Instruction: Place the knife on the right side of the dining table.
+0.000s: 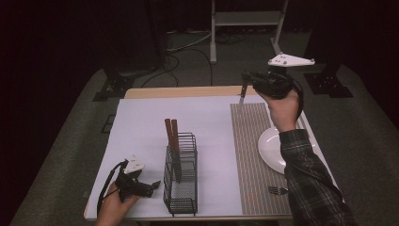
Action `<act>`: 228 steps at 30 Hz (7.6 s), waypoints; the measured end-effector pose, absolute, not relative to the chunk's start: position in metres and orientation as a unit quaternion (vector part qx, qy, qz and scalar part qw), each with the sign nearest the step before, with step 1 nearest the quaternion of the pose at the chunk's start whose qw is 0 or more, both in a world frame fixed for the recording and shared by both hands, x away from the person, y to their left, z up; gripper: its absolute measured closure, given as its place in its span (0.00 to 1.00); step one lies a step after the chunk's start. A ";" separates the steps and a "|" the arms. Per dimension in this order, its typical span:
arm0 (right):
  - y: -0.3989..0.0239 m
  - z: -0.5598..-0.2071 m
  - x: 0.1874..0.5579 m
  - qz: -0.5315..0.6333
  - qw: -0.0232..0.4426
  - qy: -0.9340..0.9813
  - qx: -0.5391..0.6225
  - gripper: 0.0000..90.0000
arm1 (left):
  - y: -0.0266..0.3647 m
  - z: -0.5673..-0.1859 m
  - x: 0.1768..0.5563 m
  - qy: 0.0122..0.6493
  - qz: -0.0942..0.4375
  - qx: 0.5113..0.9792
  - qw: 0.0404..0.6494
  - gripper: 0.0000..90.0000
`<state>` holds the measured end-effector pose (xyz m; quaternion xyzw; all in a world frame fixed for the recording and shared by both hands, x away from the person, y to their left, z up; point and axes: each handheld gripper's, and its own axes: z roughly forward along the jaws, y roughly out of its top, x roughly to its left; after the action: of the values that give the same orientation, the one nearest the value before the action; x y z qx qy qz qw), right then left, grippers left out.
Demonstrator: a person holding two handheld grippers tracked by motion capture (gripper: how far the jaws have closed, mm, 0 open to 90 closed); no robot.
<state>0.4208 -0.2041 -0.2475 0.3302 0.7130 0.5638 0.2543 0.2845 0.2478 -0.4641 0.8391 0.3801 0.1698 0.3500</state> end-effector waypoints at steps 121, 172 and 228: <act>-0.355 -0.410 0.446 0.435 0.270 0.644 0.568 0.44 | 0.248 -0.464 0.284 0.380 0.169 0.839 0.350 0.00; -0.374 -0.452 0.462 0.359 0.196 0.647 0.644 0.35 | 0.248 -0.464 0.285 0.380 0.169 0.840 0.349 0.00; -0.256 -0.419 0.374 0.415 0.168 0.775 0.446 0.15 | 0.248 -0.464 0.284 0.380 0.169 0.840 0.348 0.00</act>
<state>0.3740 -0.2565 -0.4186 0.4455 0.7750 0.4153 0.1684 0.2844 0.2479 -0.4639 0.8404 0.3797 0.1690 0.3479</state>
